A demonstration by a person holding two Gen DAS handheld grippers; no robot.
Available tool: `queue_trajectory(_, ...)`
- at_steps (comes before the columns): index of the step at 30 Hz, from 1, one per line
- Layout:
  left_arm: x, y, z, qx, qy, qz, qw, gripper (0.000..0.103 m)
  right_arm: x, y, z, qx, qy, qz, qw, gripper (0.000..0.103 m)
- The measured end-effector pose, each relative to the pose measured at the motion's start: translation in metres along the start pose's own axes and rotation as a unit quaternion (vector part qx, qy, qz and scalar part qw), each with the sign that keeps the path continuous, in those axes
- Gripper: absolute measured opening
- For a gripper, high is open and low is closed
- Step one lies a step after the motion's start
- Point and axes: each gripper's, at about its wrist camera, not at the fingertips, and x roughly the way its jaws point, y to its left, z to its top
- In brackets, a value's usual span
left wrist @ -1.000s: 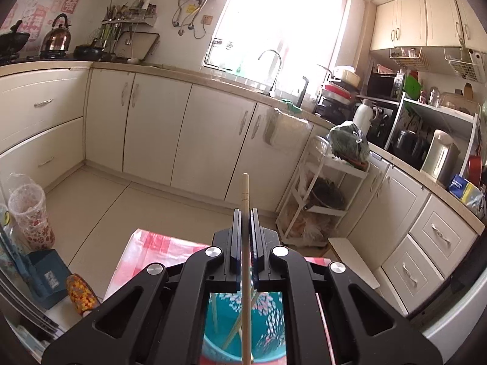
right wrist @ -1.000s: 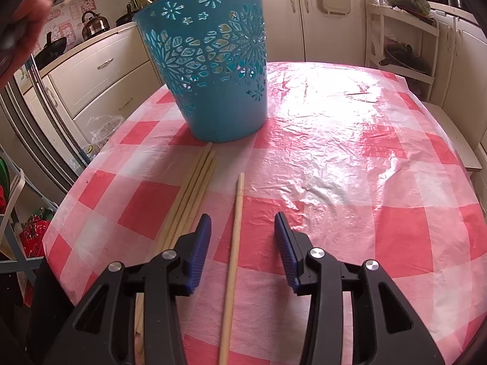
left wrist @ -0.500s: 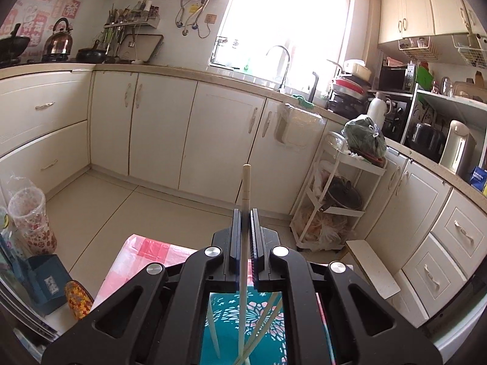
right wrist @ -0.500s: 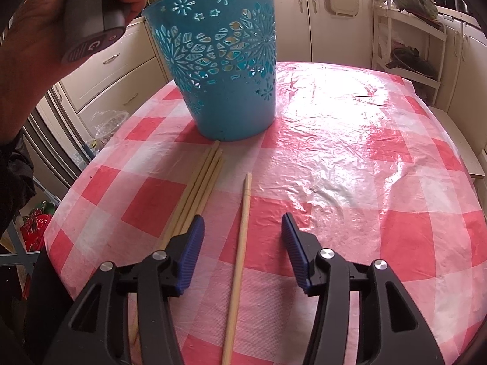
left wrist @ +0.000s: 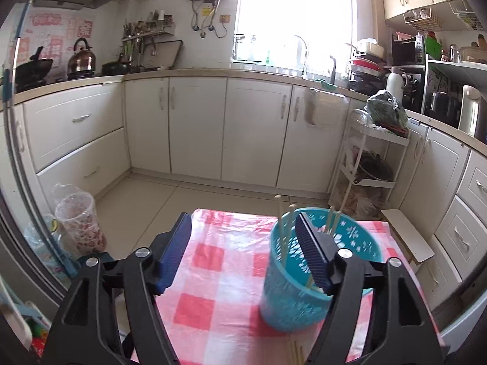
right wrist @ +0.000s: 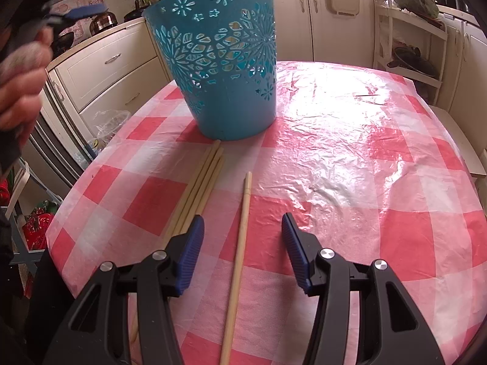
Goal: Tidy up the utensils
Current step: 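Close the right gripper on a single loose wooden stick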
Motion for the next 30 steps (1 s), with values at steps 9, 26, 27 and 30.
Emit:
queue_trajectory(9,0.004,0.07,-0.103,-0.008,0.081,0.082,0.9933,0.083,-0.001,-0.001,-0.001,-0.001,-0.006,-0.031,0.999,0.035)
queue_trajectory(26,0.027,0.068,-0.126,-0.014,0.12,0.045,0.9917,0.084,-0.001,0.018,-0.003,-0.054,0.022,-0.069,0.996,0.006)
queue_trajectory(27,0.027,0.066,-0.126,-0.009,0.119,0.044,0.9919,0.084,-0.002,0.014,-0.003,-0.037,0.024,-0.058,0.997,0.006)
queue_trajectory(30,0.028,0.062,-0.127,0.002,0.125,0.038,0.9914,0.084,-0.011,-0.008,-0.001,0.04,0.024,-0.006,0.999,0.006)
